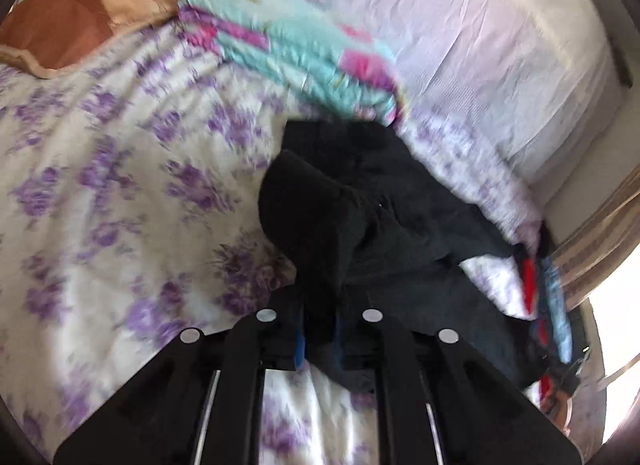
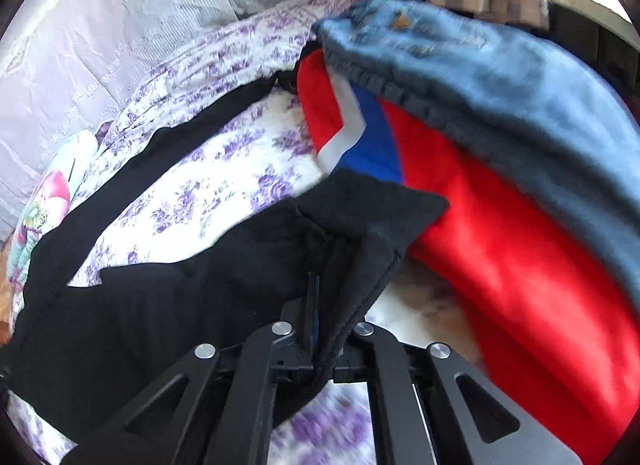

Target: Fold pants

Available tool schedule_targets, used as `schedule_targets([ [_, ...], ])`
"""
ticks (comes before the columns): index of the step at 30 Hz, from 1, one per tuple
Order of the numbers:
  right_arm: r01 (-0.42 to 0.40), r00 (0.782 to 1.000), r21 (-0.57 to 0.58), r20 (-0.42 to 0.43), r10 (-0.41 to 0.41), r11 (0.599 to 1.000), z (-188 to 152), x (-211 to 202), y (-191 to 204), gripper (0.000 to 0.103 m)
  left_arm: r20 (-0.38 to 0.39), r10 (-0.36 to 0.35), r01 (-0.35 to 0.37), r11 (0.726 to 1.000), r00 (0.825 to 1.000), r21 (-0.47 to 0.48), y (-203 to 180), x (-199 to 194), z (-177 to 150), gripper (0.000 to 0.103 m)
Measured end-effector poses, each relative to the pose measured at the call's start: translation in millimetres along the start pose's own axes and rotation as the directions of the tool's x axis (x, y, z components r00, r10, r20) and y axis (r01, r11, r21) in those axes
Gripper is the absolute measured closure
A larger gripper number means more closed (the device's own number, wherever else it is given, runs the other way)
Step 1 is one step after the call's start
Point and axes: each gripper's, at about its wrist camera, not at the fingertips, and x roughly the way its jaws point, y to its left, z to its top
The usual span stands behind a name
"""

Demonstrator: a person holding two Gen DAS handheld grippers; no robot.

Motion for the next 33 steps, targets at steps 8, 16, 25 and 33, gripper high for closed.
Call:
schedule_targets([
  [8, 0.058, 0.996, -0.027, 0.063, -0.056, 0.998, -28.6, -60.3, -21.0, 0.100, 0.064, 0.036, -0.037, 0.999, 0.997, 0.003, 5.8, -67.0, -40.2, 0.093],
  [16, 0.246, 0.968, -0.196, 0.005, -0.250, 0.949, -55.3, -55.8, -30.6, 0.047, 0.013, 0.264, -0.264, 0.964, 0.964, 0.017, 42.9, -91.3, -80.5, 0.063],
  [25, 0.145, 0.936, -0.528, 0.347, 0.057, 0.837, -4.8, -161.8, 85.5, 0.008, 0.253, 0.286, -0.360, 0.872, 0.924, 0.332, -24.4, -123.9, 9.4, 0.028],
  [33, -0.256, 0.916, -0.842, -0.054, 0.397, 0.475, 14.4, -67.6, 266.0, 0.008, -0.049, 0.215, -0.152, 0.816, 0.975, 0.558, -20.6, 50.3, 71.8, 0.031],
])
